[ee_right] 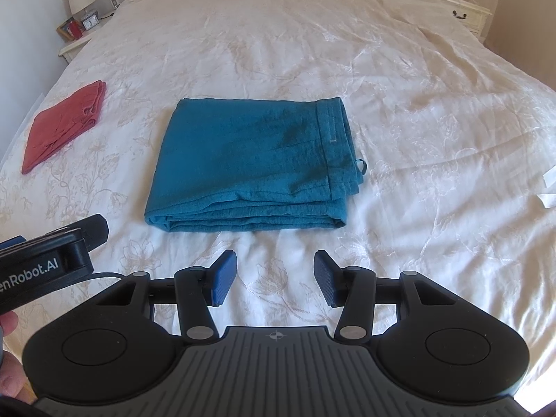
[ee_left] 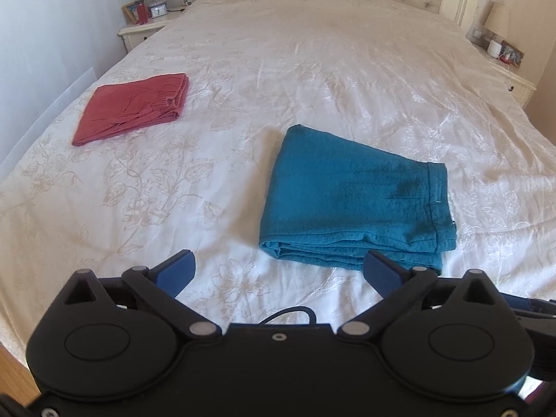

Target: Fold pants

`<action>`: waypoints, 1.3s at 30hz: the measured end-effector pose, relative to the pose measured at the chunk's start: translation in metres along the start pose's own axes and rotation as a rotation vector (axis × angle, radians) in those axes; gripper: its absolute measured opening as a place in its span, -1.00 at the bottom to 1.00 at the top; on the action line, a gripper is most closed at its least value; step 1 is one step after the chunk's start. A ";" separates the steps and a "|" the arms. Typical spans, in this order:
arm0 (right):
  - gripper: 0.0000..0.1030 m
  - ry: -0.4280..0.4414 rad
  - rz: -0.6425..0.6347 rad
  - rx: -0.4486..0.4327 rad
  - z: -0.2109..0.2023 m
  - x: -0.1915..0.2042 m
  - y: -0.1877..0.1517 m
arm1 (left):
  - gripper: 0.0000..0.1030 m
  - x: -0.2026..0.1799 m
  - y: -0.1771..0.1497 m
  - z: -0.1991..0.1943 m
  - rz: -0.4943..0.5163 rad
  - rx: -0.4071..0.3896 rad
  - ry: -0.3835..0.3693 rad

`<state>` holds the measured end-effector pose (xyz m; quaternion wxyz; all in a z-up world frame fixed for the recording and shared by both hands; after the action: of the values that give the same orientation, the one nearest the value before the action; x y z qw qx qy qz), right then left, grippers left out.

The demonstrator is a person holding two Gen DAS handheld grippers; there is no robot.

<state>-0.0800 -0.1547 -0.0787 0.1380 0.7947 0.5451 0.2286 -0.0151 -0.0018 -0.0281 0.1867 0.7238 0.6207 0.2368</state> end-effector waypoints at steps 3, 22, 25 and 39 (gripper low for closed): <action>-0.07 0.003 0.001 -0.003 -0.001 0.000 -0.001 | 0.99 -0.003 -0.001 0.001 0.078 -0.008 0.066; -0.07 0.001 0.028 -0.047 -0.014 0.000 -0.007 | 0.87 0.005 -0.006 -0.013 0.019 -0.068 0.019; -0.07 -0.001 0.031 -0.051 -0.016 0.000 -0.010 | 0.87 0.006 -0.006 -0.024 0.041 -0.165 0.047; -0.07 -0.022 0.019 -0.084 -0.027 0.004 -0.020 | 0.99 -0.003 -0.020 -0.041 0.148 -0.271 -0.038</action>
<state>-0.1093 -0.1445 -0.0641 0.1749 0.7959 0.5259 0.2436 -0.0554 -0.0025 -0.0066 0.2766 0.7401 0.5241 0.3179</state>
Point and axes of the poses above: each gripper's, at about its wrist camera, not at the fingertips, and z roughly the way its jaws point, x to its left, y to its top, the point moved 6 cm from there along z, roughly the way its jaws point, and after that the axes turned 6 degrees about y, right-handed, at the moved point
